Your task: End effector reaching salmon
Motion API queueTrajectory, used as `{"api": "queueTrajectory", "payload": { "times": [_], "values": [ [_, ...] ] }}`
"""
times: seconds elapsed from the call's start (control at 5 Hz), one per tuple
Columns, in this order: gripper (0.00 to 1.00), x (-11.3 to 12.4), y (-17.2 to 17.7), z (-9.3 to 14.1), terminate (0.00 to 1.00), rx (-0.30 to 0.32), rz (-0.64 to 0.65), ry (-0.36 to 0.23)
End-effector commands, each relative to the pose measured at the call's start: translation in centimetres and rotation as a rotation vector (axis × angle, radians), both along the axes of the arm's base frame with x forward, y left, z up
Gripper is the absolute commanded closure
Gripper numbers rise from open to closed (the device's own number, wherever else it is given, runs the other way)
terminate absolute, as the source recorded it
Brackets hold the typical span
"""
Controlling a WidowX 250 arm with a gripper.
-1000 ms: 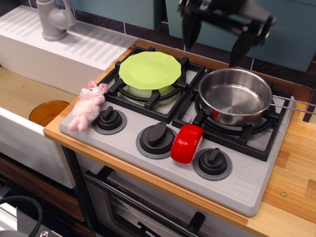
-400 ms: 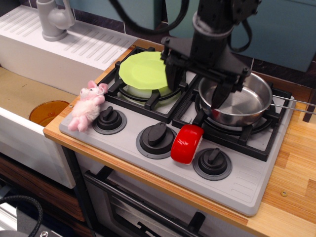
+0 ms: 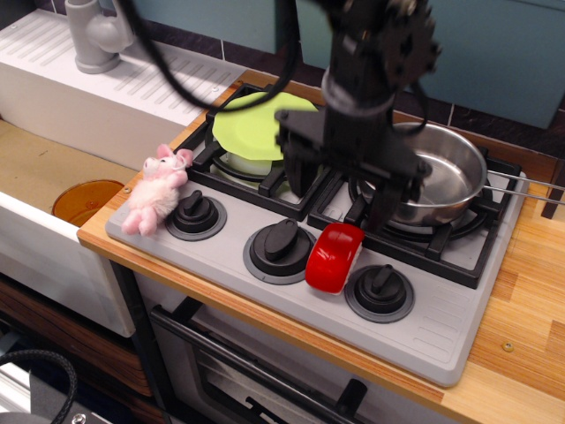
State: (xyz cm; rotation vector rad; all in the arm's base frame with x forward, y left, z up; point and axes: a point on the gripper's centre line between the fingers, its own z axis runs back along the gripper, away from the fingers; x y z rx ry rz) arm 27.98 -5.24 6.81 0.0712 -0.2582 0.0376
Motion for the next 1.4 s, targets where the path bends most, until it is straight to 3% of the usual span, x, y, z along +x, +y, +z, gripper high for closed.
{"api": "queueTrajectory", "payload": {
  "times": [0.0, 0.6, 0.8, 1.0, 1.2],
  "values": [
    [0.00, 0.4, -1.1, -1.4, 0.00, -0.040, 0.026, -0.091],
    [0.00, -0.6, -1.0, -5.0, 0.00, -0.050, 0.023, -0.110],
    [0.00, -0.9, -1.7, -5.3, 0.00, -0.048, 0.020, -0.071],
    [0.00, -0.9, -1.7, -5.3, 0.00, -0.048, 0.020, -0.071],
    [0.00, -0.9, -1.7, -5.3, 1.00, -0.048, 0.020, -0.071]
  ]
}}
